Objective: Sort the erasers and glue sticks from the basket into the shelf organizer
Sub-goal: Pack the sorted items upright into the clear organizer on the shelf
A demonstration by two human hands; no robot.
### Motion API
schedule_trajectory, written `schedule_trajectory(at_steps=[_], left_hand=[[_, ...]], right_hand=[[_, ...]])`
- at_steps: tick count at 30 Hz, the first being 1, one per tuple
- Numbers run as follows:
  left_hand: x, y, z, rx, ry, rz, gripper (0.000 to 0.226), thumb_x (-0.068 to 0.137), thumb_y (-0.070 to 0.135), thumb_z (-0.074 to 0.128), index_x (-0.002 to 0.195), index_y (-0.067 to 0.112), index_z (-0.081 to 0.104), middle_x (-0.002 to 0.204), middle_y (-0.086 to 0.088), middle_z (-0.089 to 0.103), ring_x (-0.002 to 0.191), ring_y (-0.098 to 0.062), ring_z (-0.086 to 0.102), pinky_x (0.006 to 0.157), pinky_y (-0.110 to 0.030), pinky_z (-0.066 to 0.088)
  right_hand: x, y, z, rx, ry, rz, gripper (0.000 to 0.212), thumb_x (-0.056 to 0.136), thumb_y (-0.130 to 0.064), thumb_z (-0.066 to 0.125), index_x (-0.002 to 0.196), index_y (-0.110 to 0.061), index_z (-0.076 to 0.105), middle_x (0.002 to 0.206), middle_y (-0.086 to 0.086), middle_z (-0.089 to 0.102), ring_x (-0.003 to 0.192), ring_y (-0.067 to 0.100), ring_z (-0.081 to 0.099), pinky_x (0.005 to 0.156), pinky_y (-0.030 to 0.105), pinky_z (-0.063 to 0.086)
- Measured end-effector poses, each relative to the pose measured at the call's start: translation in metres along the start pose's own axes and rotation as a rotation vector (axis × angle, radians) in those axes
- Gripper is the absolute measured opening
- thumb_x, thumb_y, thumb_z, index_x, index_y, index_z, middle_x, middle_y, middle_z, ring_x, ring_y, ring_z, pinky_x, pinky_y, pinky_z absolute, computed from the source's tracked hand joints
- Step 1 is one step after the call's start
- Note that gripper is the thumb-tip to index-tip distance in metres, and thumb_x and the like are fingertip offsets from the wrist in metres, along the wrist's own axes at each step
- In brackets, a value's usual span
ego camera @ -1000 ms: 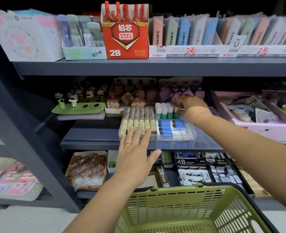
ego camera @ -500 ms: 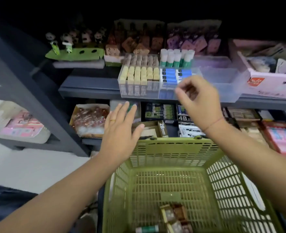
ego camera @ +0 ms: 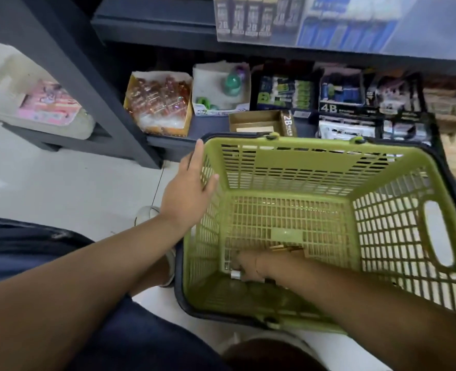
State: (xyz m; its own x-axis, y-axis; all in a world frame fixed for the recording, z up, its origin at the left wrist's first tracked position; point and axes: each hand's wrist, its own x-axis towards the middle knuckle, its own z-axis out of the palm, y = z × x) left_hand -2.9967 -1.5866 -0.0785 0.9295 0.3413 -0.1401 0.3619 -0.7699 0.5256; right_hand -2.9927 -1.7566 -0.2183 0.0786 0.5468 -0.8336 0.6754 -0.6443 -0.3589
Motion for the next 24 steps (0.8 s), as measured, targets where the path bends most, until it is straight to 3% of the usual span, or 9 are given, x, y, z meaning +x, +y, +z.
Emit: schedule_trajectory(at_steps=[4, 6, 8, 11, 14, 18, 19, 21, 24], left_hand=[[0.0, 0.002, 0.001, 0.021, 0.019, 0.01, 0.071, 0.101, 0.037, 0.043, 0.155, 0.025, -0.002, 0.144, -0.008, 0.037, 0.078, -0.019, 0.056, 0.063, -0.029, 0.038], [0.001, 0.001, 0.002, 0.023, 0.016, 0.003, 0.071, 0.1, 0.038, 0.042, 0.155, 0.024, -0.001, 0.146, -0.009, 0.035, 0.095, -0.023, 0.057, 0.072, -0.032, 0.044], [0.004, 0.005, 0.001, 0.065, 0.021, -0.008, 0.07, 0.1, 0.04, 0.041, 0.155, 0.021, 0.002, 0.155, -0.009, 0.025, 0.13, -0.028, 0.042, 0.098, -0.039, 0.04], [0.021, 0.038, -0.016, 0.112, 0.098, 0.081, 0.068, 0.1, 0.045, 0.037, 0.155, 0.021, 0.006, 0.161, -0.006, 0.008, 0.147, -0.024, 0.01, 0.118, -0.041, 0.015], [0.045, 0.09, -0.056, 0.136, 0.285, 0.315, 0.063, 0.1, 0.048, 0.032, 0.154, 0.023, 0.013, 0.161, -0.004, 0.009, 0.148, -0.022, 0.004, 0.12, -0.042, 0.008], [0.077, 0.136, -0.102, 0.235, 0.465, 0.456, 0.062, 0.099, 0.049, 0.03, 0.154, 0.023, 0.014, 0.162, -0.003, 0.006, 0.149, -0.021, -0.002, 0.119, -0.039, -0.002], [0.083, 0.141, -0.107, 0.266, 0.446, 0.447, 0.063, 0.099, 0.05, 0.028, 0.155, 0.025, 0.01, 0.162, -0.002, 0.002, 0.149, -0.02, -0.006, 0.119, -0.038, -0.006], [0.096, 0.145, -0.107, 0.334, 0.371, 0.412, 0.066, 0.098, 0.054, 0.021, 0.154, 0.027, 0.0, 0.162, 0.0, -0.008, 0.148, -0.019, -0.014, 0.118, -0.036, -0.011], [0.106, 0.144, -0.1, 0.433, 0.305, 0.382, 0.071, 0.096, 0.059, 0.016, 0.153, 0.027, -0.011, 0.162, 0.0, -0.012, 0.147, -0.019, -0.017, 0.119, -0.038, -0.012]], right_hand=[[0.003, -0.001, 0.005, 0.032, 0.011, 0.008, 0.031, 0.095, -0.026, 0.051, 0.118, -0.008, 0.062, 0.114, 0.011, 0.064, 0.096, 0.028, 0.061, 0.076, 0.03, 0.047], [-0.008, -0.003, -0.003, 0.106, 0.025, -0.01, 0.035, 0.094, -0.024, 0.054, 0.127, -0.011, 0.058, 0.121, 0.008, 0.06, 0.104, 0.027, 0.058, 0.08, 0.03, 0.045], [-0.029, -0.005, -0.023, 0.306, 0.122, -0.04, 0.039, 0.092, -0.023, 0.059, 0.13, -0.018, 0.054, 0.122, 0.005, 0.058, 0.105, 0.022, 0.057, 0.086, 0.03, 0.046], [-0.086, -0.002, -0.086, 0.515, 0.428, -0.187, 0.046, 0.091, -0.02, 0.063, 0.134, -0.023, 0.049, 0.105, -0.002, 0.056, 0.087, 0.004, 0.053, 0.076, 0.019, 0.043], [-0.174, 0.007, -0.164, 0.669, 0.758, -0.376, 0.036, 0.09, -0.007, 0.062, 0.121, -0.022, 0.053, 0.084, -0.019, 0.055, 0.069, -0.009, 0.053, 0.067, 0.01, 0.042], [-0.291, 0.031, -0.247, 0.742, 1.308, -0.485, 0.029, 0.09, -0.003, 0.06, 0.112, -0.021, 0.056, 0.081, 0.019, 0.061, 0.064, 0.013, 0.055, 0.058, 0.024, 0.049], [-0.311, 0.043, -0.266, 0.709, 1.464, -0.479, 0.027, 0.089, -0.003, 0.062, 0.109, -0.021, 0.056, 0.077, 0.016, 0.059, 0.061, 0.011, 0.053, 0.057, 0.024, 0.049], [-0.335, 0.067, -0.304, 0.6, 1.746, -0.351, 0.021, 0.083, -0.015, 0.066, 0.099, -0.025, 0.058, 0.078, 0.004, 0.06, 0.063, 0.007, 0.054, 0.064, 0.029, 0.052], [-0.336, 0.096, -0.348, 0.549, 1.894, -0.151, 0.036, 0.079, -0.017, 0.067, 0.113, -0.006, 0.062, 0.106, 0.015, 0.066, 0.083, 0.004, 0.06, 0.092, 0.037, 0.051]])
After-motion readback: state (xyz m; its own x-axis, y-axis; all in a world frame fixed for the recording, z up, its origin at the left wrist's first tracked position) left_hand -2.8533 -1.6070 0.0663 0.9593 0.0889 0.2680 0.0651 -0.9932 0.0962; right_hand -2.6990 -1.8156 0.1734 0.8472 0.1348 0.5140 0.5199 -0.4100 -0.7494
